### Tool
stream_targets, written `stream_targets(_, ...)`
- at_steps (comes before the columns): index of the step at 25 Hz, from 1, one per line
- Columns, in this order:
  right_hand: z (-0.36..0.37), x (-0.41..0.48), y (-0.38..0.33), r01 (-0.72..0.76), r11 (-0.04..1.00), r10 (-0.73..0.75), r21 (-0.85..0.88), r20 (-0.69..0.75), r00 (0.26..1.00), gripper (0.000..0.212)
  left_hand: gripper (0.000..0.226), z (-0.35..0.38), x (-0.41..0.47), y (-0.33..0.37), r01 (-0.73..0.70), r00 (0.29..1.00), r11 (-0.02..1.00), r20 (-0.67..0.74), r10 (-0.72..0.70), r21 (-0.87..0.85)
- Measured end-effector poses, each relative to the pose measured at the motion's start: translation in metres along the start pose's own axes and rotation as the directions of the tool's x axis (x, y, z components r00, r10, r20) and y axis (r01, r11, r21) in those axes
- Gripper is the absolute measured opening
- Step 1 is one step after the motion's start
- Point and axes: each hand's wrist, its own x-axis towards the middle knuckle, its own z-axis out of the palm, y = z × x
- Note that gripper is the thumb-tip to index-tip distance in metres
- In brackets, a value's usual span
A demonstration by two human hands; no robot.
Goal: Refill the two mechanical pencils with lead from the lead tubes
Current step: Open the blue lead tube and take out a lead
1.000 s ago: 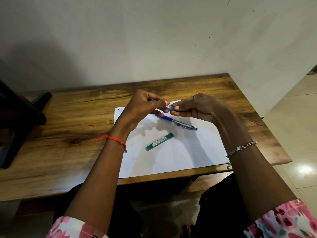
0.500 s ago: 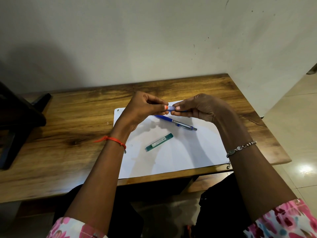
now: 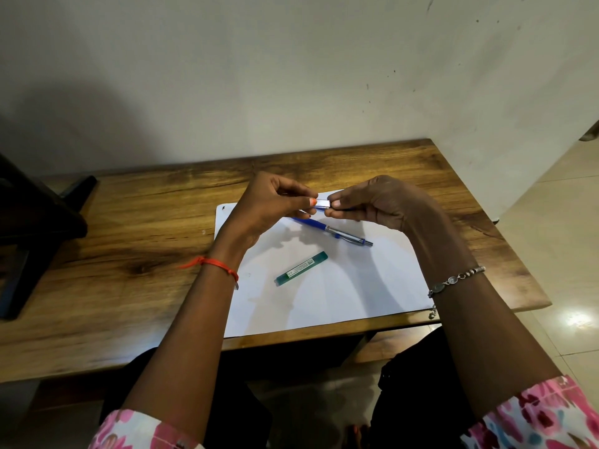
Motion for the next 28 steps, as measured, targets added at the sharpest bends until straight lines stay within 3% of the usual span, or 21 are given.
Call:
stream_targets(9,-0.0051,-0.0027,-0.0043,0.224,0.958,-0.23,-0.179,-0.011,0.973,0.012,0.016,-0.001,0.0004,-0.0028,0.108,0.994,0.987,0.033,-0.105,-0.115)
stream_targets(18,0.0009,0.0002,-0.008,0.529,0.754,-0.55,-0.389,0.067,0.833,0.01,0.018,0.0007,0.0008,-0.0039,0.178,0.984,0.938,0.066,-0.165,-0.299)
stream_targets(24,0.0012,0.0016,-0.0089,0.615,0.661,-0.66,-0.43,0.058,0.749,0.011,0.023,0.0015,0.0007,-0.0033,0.206,0.978,0.917,0.089,-0.187,-0.342)
stream_targets(28,-0.0001,0.0018,-0.0099,0.617,0.664,-0.663,-0.422,0.05,0.747,0.013,0.024,0.0019,0.0009,-0.003,0.216,0.976,0.914,0.095,-0.195,-0.342)
